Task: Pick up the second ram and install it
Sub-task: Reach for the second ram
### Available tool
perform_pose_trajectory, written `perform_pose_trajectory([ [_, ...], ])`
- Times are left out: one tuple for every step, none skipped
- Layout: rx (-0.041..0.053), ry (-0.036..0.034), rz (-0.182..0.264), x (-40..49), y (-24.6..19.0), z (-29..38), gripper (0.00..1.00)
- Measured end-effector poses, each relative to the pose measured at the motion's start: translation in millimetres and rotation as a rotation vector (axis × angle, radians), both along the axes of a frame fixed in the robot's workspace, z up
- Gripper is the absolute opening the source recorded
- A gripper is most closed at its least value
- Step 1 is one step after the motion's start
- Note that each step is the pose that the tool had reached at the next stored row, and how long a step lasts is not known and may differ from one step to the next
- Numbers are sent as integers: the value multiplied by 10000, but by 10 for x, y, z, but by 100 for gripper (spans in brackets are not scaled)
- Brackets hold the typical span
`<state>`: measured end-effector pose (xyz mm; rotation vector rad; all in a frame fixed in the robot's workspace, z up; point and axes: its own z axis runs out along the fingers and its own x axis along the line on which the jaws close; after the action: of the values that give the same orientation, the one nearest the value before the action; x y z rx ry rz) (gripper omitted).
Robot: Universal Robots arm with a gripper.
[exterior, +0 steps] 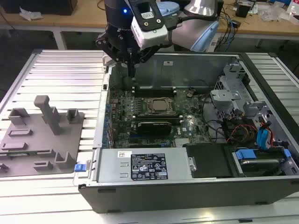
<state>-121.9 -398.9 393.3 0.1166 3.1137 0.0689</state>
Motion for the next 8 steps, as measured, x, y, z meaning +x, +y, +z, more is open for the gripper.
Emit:
perform_pose_trajectory([
  [-1, -1, 0, -48, 0, 0, 11],
  [0, -2, 1, -150, 0, 0, 11],
  [0, -3, 0, -199, 0, 0, 11],
  [0, -3, -2, -233, 0, 0, 11],
  [0, -3, -1, -251, 0, 0, 11],
  [0, -3, 0, -284, 0, 0, 11],
  [-1, -2, 1, -315, 0, 0, 11],
  [0, -2, 0, -346, 0, 0, 11],
])
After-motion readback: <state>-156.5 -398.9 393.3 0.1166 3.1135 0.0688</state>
